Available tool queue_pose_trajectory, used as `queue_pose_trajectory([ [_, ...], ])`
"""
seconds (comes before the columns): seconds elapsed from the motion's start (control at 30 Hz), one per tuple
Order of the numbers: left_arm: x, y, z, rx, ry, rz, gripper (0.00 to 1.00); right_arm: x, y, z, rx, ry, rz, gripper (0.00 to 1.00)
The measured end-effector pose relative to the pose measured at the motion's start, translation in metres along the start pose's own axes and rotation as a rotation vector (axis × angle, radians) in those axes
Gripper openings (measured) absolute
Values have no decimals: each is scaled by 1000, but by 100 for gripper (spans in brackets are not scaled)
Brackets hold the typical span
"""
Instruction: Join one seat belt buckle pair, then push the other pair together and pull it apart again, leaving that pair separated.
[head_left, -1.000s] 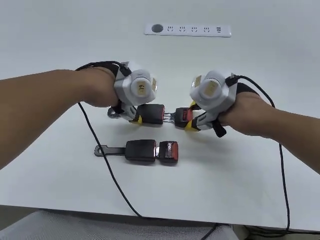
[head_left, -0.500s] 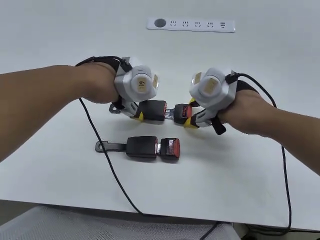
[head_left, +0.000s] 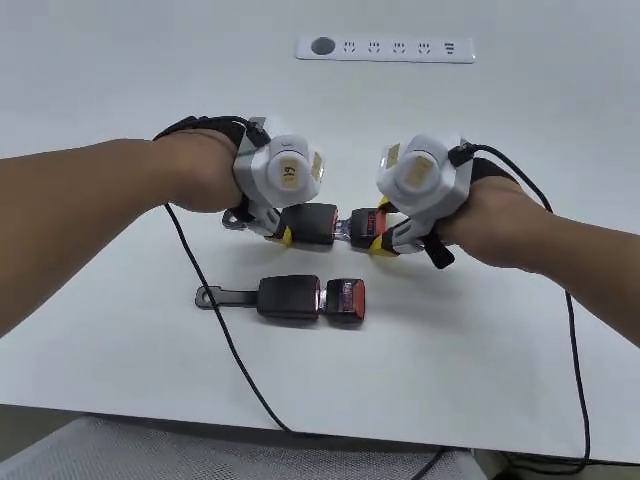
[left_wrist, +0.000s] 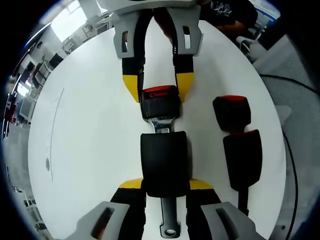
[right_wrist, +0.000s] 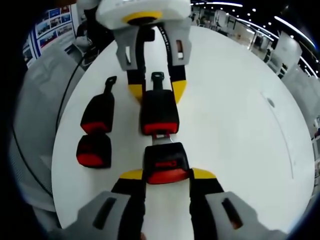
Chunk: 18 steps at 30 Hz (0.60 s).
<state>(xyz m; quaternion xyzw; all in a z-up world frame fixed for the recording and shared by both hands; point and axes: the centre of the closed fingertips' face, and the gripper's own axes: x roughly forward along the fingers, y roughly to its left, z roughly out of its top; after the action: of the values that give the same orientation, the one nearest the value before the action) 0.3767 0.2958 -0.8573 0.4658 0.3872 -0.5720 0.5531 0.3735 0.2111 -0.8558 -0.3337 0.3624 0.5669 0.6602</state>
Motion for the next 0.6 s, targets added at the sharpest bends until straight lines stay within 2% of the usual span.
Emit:
queue_pose_trajectory([
  [0.43,-1,0,-2,-31,-6,2,30,7,4,12,16,7,-11,33],
  [0.6,-1,0,-2,-39,-5,8,30,7,3,11,20,11,-13,33],
])
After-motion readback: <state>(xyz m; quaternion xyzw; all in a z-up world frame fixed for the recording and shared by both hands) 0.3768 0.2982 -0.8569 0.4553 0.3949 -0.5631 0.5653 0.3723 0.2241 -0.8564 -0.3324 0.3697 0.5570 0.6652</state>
